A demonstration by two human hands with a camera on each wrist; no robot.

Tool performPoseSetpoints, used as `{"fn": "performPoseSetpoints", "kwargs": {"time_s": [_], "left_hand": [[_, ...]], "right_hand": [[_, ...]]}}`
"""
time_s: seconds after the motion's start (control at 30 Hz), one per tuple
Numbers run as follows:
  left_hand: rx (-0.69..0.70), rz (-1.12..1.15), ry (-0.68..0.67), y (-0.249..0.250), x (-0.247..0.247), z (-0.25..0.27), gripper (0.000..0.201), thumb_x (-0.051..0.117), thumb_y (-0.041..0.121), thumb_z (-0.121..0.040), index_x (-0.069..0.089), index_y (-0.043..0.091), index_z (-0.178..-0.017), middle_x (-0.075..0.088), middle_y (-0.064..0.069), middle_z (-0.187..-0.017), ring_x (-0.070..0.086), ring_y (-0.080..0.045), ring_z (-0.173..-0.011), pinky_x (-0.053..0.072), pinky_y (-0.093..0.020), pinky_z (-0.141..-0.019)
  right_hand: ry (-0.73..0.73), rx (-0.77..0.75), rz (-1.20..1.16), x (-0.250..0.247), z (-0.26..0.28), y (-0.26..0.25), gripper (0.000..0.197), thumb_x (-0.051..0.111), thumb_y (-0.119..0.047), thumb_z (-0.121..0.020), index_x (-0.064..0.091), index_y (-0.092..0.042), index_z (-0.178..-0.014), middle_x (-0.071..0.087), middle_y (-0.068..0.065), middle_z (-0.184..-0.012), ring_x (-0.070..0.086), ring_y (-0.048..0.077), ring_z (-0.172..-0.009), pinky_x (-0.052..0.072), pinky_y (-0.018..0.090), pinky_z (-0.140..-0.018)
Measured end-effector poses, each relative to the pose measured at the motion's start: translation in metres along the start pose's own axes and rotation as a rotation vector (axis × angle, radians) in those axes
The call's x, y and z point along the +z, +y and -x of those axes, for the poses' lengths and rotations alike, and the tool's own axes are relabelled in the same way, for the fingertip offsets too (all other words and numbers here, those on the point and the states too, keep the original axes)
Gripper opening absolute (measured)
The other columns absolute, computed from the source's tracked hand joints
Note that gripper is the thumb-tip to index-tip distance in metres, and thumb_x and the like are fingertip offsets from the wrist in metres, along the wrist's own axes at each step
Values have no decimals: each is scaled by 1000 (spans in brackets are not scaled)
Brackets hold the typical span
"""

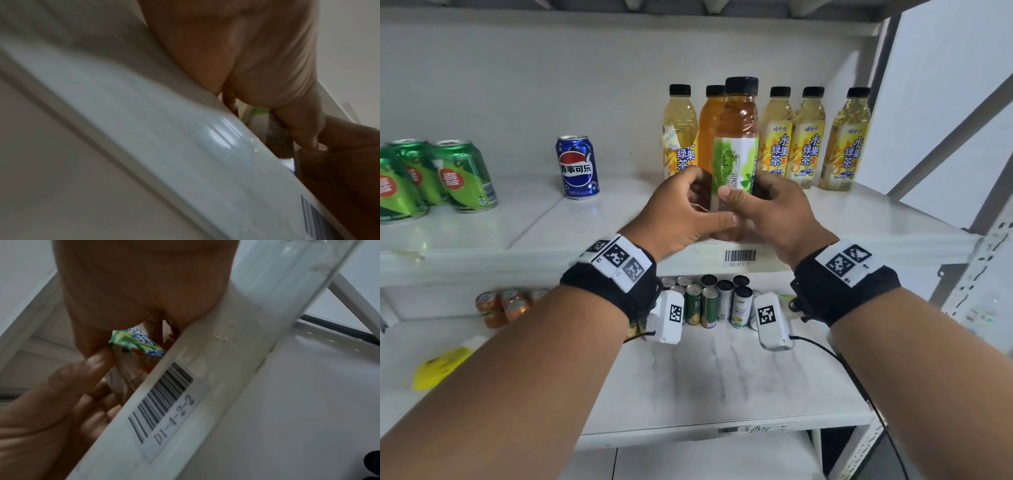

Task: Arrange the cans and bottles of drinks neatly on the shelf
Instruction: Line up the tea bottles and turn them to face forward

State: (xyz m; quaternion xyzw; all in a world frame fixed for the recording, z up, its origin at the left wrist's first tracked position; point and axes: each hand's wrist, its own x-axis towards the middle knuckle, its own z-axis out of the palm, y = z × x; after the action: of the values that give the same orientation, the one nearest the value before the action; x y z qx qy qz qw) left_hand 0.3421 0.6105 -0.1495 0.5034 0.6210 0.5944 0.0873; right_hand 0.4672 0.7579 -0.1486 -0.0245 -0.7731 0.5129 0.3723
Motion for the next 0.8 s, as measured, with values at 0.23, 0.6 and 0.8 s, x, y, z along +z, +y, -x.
{"fn": "performPoseSetpoints", "kwargs": {"time_s": [0.23, 0.6, 0.8], "left_hand": [[-130, 141, -44, -2, 1, -9, 62, 88, 3, -85, 59, 8, -139, 75, -10, -129, 74, -23, -119, 60, -47, -104], [-128, 201, -45, 6, 5, -4, 68, 92, 0, -78, 58, 5, -137, 76, -13, -127, 75, -35, -117, 62, -58, -96], [-230, 87, -186, 39, 4, -17, 54, 94, 8, -81, 66, 4, -128, 81, -9, -111, 80, -28, -99, 68, -46, -79]], "right_hand": [[-8, 147, -209, -5, -1, -7, 28, 57, -10, -106, 64, 0, -131, 73, 20, -120, 71, 35, -110, 55, 51, -103], [75, 75, -23, 5, 1, -4, 41, 81, -36, -85, 71, -11, -117, 81, 3, -103, 78, 20, -93, 62, 36, -76], [285, -63, 168, -1, -12, -43, 53, 82, -43, -87, 61, -16, -127, 70, -7, -101, 66, -6, -86, 55, 20, -75]]}}
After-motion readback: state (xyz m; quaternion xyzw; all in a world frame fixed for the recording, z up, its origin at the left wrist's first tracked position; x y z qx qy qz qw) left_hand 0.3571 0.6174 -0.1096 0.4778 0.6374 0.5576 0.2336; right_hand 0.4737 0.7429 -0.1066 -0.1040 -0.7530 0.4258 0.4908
